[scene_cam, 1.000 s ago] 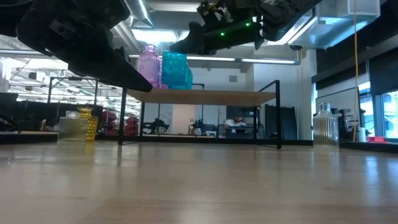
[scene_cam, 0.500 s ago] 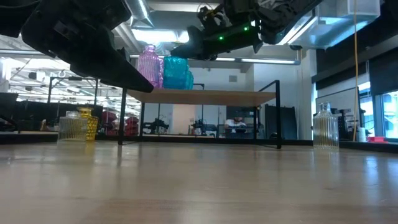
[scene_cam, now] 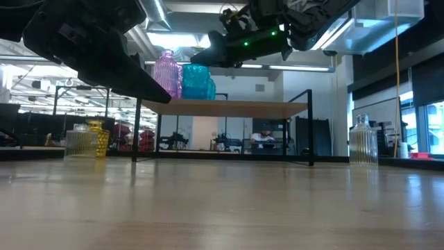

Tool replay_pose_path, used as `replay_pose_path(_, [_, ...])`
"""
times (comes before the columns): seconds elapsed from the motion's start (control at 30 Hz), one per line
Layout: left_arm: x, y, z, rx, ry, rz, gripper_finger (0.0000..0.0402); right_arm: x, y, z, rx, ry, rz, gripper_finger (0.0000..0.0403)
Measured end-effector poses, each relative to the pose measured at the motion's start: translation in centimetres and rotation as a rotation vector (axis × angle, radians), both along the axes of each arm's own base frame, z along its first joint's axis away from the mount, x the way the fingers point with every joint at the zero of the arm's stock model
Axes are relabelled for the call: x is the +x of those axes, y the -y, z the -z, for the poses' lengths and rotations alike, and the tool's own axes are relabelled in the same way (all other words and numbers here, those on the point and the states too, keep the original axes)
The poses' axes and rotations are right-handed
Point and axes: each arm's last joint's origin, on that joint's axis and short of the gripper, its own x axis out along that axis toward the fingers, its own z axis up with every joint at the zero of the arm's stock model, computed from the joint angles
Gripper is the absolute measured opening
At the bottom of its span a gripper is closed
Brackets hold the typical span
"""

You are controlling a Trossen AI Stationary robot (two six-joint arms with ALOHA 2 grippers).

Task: Sort vases onto shelf
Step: Put the blue flower vase on the shelf aligned with the other blue flower vase

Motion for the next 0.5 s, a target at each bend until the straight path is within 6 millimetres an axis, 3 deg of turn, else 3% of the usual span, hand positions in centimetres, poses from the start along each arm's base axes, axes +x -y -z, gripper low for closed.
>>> replay_pose_path(0.5, [0.0, 0.0, 0.0, -0.001, 0.0, 0.0, 0.0133, 0.05, 0.01, -0.04, -0.012, 0.015, -0.001, 0.0081])
